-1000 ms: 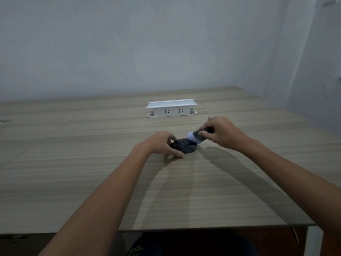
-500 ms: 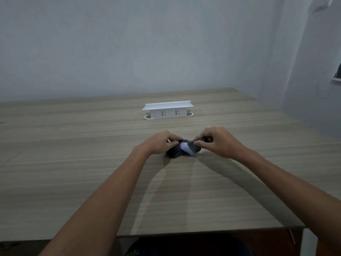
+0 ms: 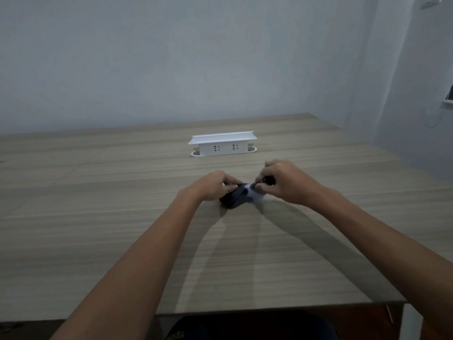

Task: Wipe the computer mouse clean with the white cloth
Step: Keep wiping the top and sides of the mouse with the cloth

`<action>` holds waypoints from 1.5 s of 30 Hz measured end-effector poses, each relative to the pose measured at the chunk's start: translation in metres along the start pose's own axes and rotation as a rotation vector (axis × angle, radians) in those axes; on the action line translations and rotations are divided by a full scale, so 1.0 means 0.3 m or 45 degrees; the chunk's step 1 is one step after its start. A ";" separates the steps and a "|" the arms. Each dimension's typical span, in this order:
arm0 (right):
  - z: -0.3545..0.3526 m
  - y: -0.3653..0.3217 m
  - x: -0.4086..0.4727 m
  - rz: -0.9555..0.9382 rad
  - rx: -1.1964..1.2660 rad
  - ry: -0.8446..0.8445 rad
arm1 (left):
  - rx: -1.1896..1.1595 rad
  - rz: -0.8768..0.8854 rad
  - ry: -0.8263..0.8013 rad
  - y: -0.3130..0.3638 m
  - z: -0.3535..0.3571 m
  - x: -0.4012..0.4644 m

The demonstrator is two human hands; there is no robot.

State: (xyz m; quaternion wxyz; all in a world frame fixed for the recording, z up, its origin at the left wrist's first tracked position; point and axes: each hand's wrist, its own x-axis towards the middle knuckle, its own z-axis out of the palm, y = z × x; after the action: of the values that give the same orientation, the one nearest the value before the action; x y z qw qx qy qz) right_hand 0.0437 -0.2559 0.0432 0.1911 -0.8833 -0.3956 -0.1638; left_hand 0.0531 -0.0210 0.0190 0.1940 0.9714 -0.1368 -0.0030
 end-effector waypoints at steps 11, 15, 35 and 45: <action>0.025 -0.072 0.009 -0.066 0.048 -0.155 | -0.028 0.009 0.022 0.003 0.005 0.002; 0.027 -0.031 0.036 0.067 -0.099 -0.066 | -0.008 0.016 0.046 0.012 0.006 0.001; 0.012 -0.015 0.060 0.122 -0.031 0.082 | -0.013 0.012 0.049 0.007 0.007 0.004; 0.008 0.006 0.040 0.102 -0.037 0.116 | -0.033 0.020 0.054 0.010 0.011 -0.002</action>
State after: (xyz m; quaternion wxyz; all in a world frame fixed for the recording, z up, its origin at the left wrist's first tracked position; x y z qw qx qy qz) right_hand 0.0530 -0.2484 0.0460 0.2025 -0.8927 -0.3485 -0.2017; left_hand 0.0517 -0.0249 0.0170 0.2094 0.9675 -0.1403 0.0174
